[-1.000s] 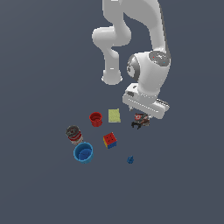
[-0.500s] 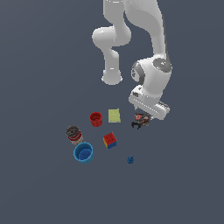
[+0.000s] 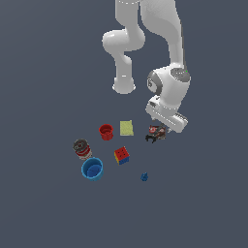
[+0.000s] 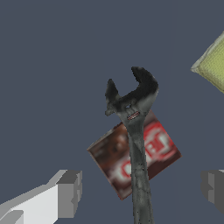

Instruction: Pick up a designated object from a clutter of objects.

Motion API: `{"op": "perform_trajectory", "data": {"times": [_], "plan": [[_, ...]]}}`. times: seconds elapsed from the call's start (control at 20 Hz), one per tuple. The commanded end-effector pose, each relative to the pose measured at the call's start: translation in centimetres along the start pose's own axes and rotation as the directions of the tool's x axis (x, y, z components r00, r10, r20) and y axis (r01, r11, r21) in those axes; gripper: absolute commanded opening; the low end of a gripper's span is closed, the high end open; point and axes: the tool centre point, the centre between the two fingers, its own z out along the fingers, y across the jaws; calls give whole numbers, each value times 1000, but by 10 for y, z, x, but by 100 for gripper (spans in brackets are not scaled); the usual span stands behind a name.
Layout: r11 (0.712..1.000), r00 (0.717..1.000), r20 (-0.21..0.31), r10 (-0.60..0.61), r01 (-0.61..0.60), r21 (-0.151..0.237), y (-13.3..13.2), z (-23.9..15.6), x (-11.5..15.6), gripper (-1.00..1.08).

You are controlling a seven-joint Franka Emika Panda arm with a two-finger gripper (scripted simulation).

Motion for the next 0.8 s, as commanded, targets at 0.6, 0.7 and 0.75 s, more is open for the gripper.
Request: {"op": "perform_trajectory", "data": {"times": [0.6,0.7,0.75], "plan": [[1000,1000,1,12,-12,1,1,19,-4,100],[1000,1000,2,13,-13,1,1,28,-4,100],[1000,1000,2,13,-13,1,1,33,-4,100]]}}
